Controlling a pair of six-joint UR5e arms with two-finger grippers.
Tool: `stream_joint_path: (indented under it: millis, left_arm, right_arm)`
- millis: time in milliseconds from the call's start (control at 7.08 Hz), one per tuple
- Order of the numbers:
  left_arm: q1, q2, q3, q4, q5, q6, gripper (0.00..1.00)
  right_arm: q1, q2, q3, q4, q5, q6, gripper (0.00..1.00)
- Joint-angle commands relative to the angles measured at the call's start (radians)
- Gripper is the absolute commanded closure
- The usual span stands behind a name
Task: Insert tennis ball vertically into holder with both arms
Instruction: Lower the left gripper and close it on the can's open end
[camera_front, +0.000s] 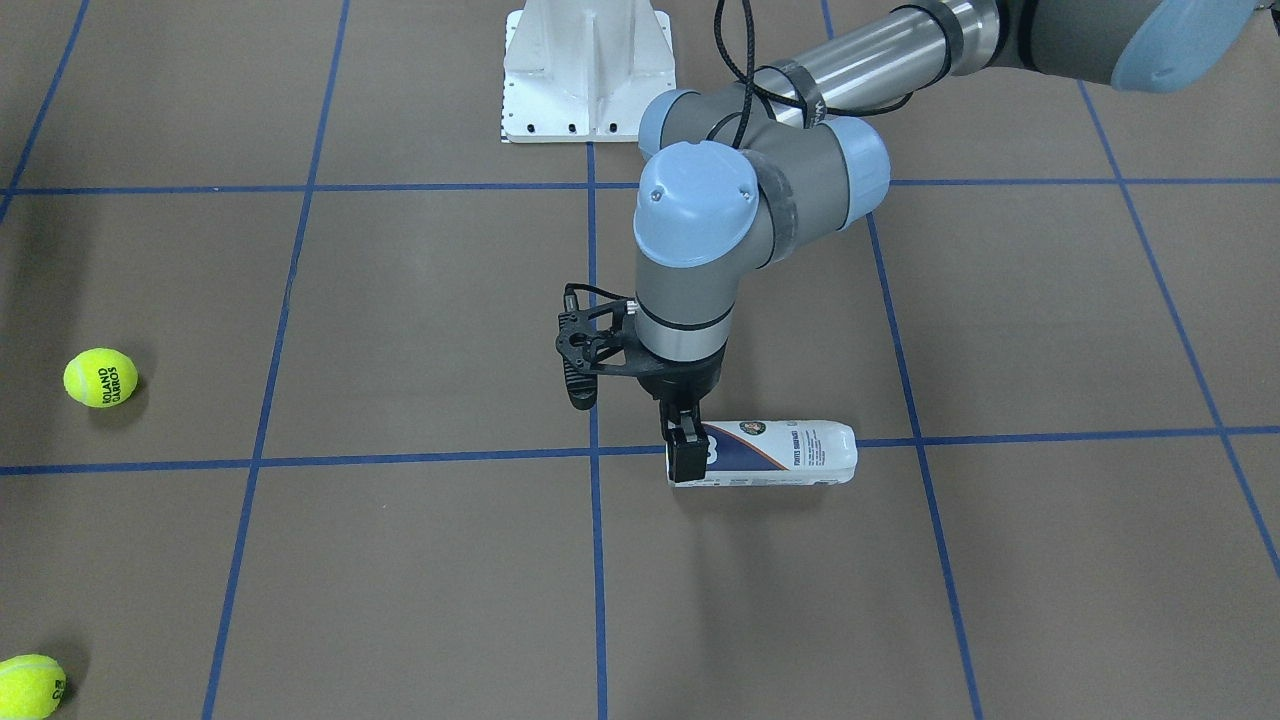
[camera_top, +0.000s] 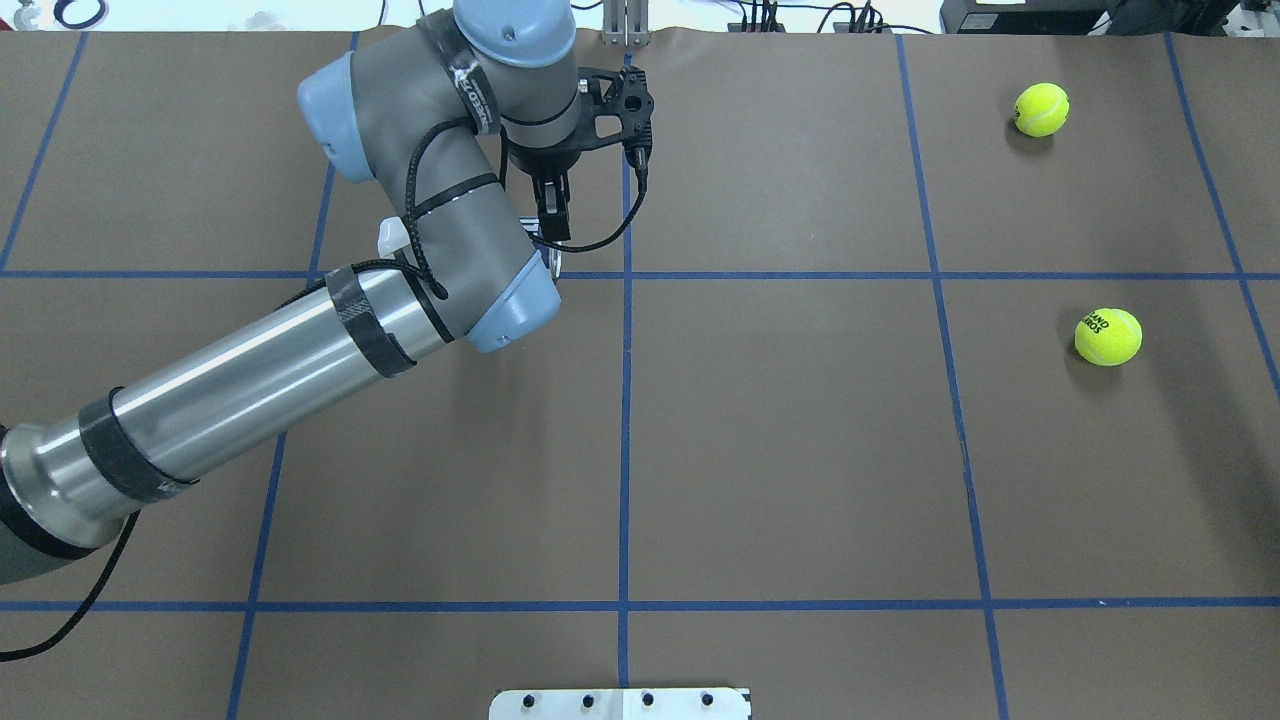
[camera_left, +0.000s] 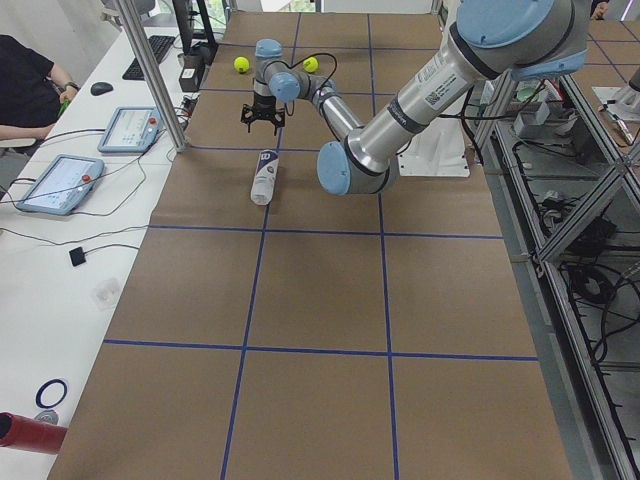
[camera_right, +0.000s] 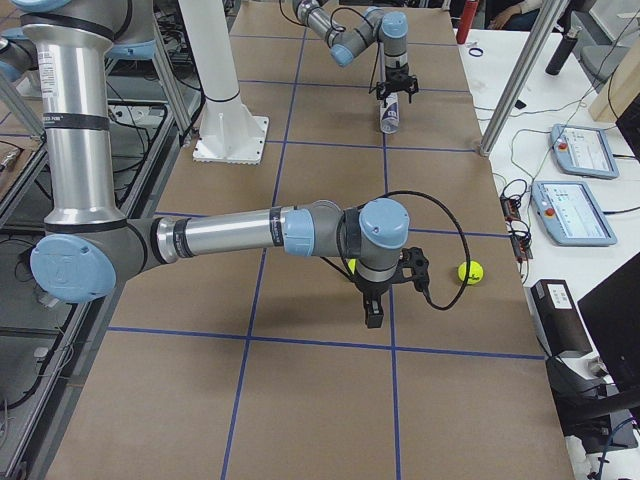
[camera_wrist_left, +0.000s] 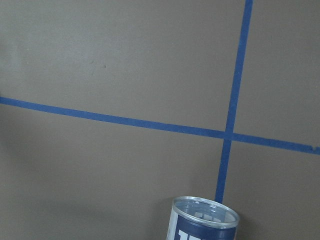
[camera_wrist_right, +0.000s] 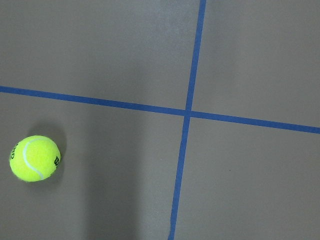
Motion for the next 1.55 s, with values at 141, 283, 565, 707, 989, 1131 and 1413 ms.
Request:
stream_joint_path:
  millis: [141,283,565,707,989,1131,1413]
  left_arm:
    - [0.053,0.0,0.035,-0.001,0.063,0.009,0.01]
    - [0.068,0.0,0.048,-0.001,0.084,0.009,0.01]
    - [0.078,0.0,0.057,-0.001,0.092,0.0,0.03]
    - [0.076,0.0,0.057,-0.003,0.094,0.0,0.03]
    - [0.076,0.0,0.075,-0.062,0.153,0.002,0.03]
    - [0.076,0.0,0.106,-0.096,0.157,0.0,0.03]
    - [0.078,0.004,0.123,-0.115,0.157,-0.001,0.03]
  right_arm:
    - [0.0,-0.007,-0.004,0.0,0.0,-0.001,0.0]
    - [0.0,-0.011,-0.005,0.0,0.0,-0.001,0.0]
    - [0.0,-0.021,-0.005,0.0,0.0,0.0,0.0]
    - [0.0,-0.024,-0.005,0.0,0.0,0.0,0.0]
    - [0.0,-0.024,-0.011,0.0,0.0,-0.001,0.0]
    - [0.0,-0.024,-0.011,0.0,0.0,-0.001,0.0]
    - [0.0,-0.024,-0.01,0.0,0.002,-0.001,0.0]
